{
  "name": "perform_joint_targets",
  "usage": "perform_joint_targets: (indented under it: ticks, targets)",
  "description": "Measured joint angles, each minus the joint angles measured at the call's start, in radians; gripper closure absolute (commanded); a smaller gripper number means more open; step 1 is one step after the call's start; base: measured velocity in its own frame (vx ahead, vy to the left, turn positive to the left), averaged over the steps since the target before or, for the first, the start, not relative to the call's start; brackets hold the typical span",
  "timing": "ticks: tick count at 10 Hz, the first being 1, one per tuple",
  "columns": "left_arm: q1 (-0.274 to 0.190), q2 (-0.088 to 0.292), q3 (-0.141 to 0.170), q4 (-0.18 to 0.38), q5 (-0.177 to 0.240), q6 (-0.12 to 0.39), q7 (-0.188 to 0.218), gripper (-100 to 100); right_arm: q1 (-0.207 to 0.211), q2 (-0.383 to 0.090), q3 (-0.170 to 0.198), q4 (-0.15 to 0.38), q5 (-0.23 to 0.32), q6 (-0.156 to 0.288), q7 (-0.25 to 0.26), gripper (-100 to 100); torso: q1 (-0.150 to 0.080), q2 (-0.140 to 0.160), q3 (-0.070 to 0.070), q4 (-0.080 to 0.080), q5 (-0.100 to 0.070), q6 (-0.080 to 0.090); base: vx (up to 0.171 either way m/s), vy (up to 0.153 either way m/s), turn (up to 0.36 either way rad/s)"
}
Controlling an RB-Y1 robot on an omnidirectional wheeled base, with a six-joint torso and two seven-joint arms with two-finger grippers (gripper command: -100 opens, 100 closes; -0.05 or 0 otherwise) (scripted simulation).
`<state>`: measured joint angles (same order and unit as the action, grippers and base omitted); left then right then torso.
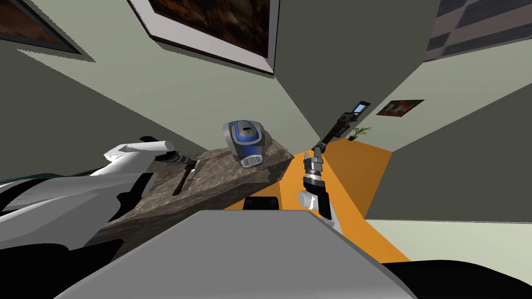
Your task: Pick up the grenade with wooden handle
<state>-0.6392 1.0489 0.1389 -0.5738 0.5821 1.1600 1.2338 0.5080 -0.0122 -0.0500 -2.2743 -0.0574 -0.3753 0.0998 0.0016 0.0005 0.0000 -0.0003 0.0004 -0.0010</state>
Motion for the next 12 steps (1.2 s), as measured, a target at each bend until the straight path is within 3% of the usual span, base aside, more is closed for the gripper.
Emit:
perform_joint_targets:
  ticks: [1,2,3,6,7,8,9,10,11,12]
  targets:
    - [0.01,0.001,0.005,0.009,0.003,0.023,0.009,-100,0.0,0.0,0.0,0.0,0.0,0.0,0.0,0,0.001,0.0,0.0,0.0,0.0,0.0,0.007,0.013,0.013]
    - [-0.009,-0.005,-0.002,0.045,-0.003,0.03,0.012,-100,0.0,0.0,0.0,0.0,0.0,0.0,0.0,0,0.0,0.0,0.0,0.0,0.0,0.0,0.004,0.021,0.009]
    - [0.026,-0.008,0.006,0.025,0.003,0.056,0.027,-100,0.0,0.0,0.0,0.0,0.0,0.0,0.0,0,0.001,0.0,0.0,0.0,0.0,0.0,0.0,0.019,0.017]
    - [0.026,-0.032,-0.004,0.067,-0.006,0.068,0.04,-100,0.0,0.0,0.0,0.0,0.0,0.0,0.0,0,0.001,0.0,0.0,0.0,0.0,0.0,0.0,0.014,0.008]
    - [-0.001,-0.034,-0.012,0.132,-0.01,0.059,0.027,-100,0.0,0.0,0.0,0.0,0.0,0.0,0.0,0,0.001,0.0,0.0,0.0,0.0,0.0,0.011,0.008,-0.008]
    - [0.032,-0.045,-0.008,0.113,-0.006,0.065,0.032,-100,0.0,0.0,0.0,0.0,0.0,0.0,0.0,0,0.0,0.0,0.0,0.0,0.0,0.0,0.005,0.001,0.001]
    - [0.037,-0.047,-0.007,0.108,-0.005,0.07,0.035,0,0.0,0.0,0.0,0.0,0.0,0.0,0.0,0,0.0,0.0,0.0,0.0,0.0,0.0,0.0,0.0,0.0]
    - [0.036,-0.046,-0.007,0.109,-0.005,0.069,0.035,-100,0.0,0.0,0.0,0.0,0.0,0.0,0.0,0,-0.001,0.0,0.0,0.0,0.0,0.0,0.033,0.019,0.059]
    - [0.065,-0.058,0.001,0.082,-0.004,0.066,0.041,-100,0.0,0.0,0.0,0.0,0.0,0.0,0.0,0,0.001,-0.001,0.0,0.0,0.0,0.0,0.038,0.019,0.032]
    - [0.066,-0.065,0.002,0.091,-0.007,0.054,0.04,-100,0.0,0.0,0.0,0.0,0.0,0.0,0.0,0,0.001,-0.002,-0.001,0.0,0.0,0.0,0.0,0.0,0.0]
